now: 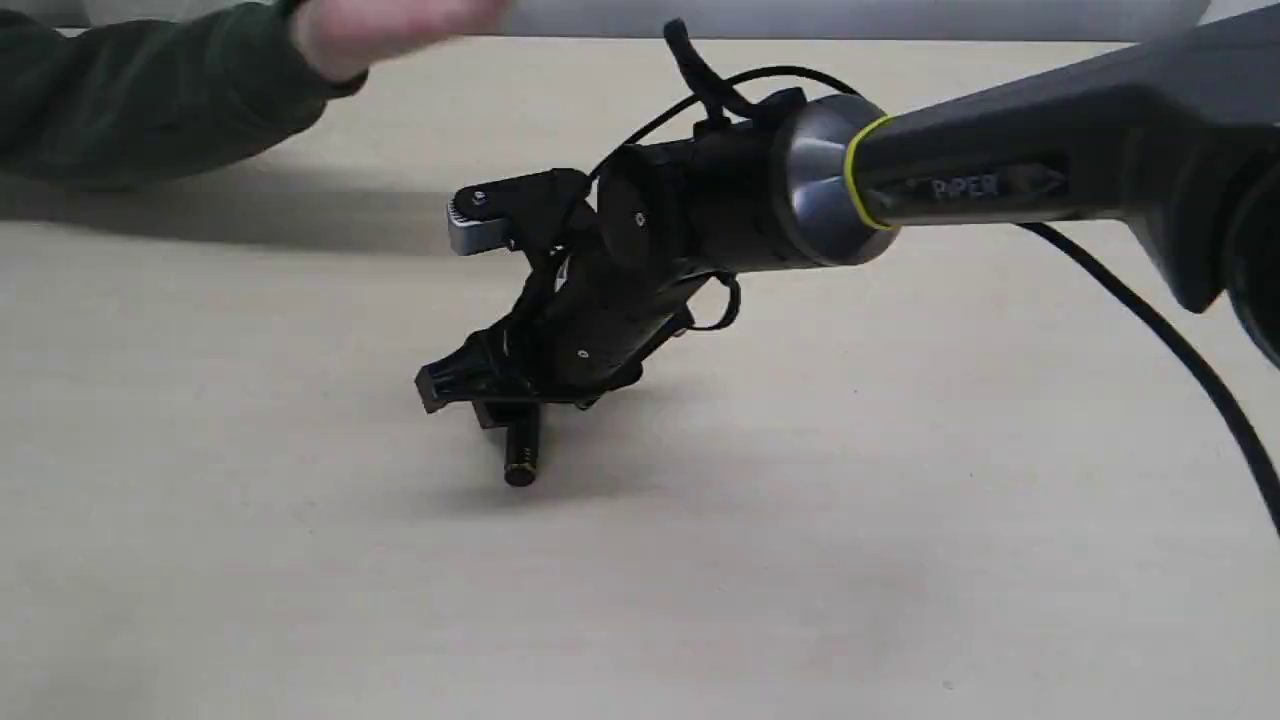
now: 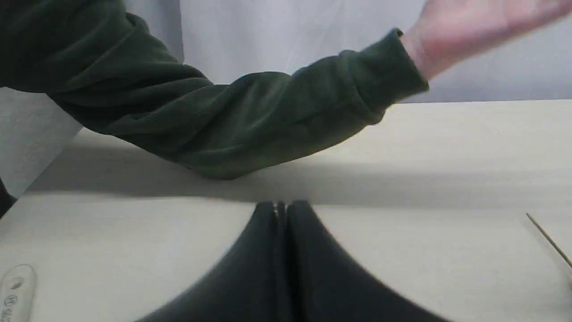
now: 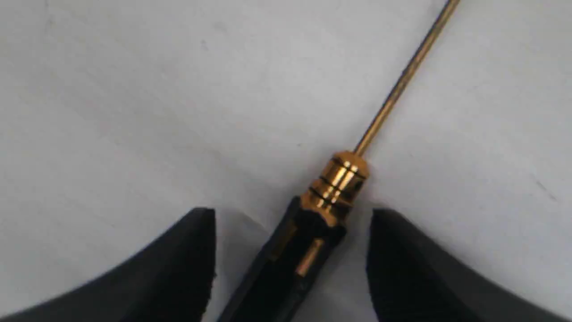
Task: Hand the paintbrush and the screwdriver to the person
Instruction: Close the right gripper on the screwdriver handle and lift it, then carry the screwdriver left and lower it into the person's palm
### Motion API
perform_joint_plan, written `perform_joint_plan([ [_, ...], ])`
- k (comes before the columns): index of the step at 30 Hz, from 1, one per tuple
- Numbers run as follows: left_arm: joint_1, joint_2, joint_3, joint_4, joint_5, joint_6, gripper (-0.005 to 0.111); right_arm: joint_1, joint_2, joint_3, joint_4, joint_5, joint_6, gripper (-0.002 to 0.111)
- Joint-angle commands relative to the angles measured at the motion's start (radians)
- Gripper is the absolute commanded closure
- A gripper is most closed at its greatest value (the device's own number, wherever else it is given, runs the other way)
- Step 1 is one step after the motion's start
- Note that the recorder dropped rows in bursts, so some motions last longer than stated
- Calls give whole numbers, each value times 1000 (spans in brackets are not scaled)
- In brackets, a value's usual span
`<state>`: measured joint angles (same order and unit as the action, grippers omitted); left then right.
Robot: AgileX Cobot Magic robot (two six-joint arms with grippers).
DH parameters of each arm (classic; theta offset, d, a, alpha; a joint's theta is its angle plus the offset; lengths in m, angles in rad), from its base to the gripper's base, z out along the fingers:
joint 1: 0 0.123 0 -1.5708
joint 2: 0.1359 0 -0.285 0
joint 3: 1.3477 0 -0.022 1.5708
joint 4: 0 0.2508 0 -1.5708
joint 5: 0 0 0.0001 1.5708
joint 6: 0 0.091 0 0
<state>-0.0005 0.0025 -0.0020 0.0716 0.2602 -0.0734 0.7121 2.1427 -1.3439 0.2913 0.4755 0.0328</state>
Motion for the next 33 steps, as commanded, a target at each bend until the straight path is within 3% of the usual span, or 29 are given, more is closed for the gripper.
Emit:
perform_joint_plan([
  [1,-7,-2,2,-5,-11,-2,107,1,39,-5,-117,100,87,54],
  [17,-7,-2,2,-5,-11,-2,107,1,41,-5,-291,236,102,104],
  [25,-7,-2,2,-5,-10,-2,107,1,-6,1,-264,240,64,104],
  [33,-7,-2,2,-5,-10,-2,107,1,-171,127,-157,136,-38,104],
])
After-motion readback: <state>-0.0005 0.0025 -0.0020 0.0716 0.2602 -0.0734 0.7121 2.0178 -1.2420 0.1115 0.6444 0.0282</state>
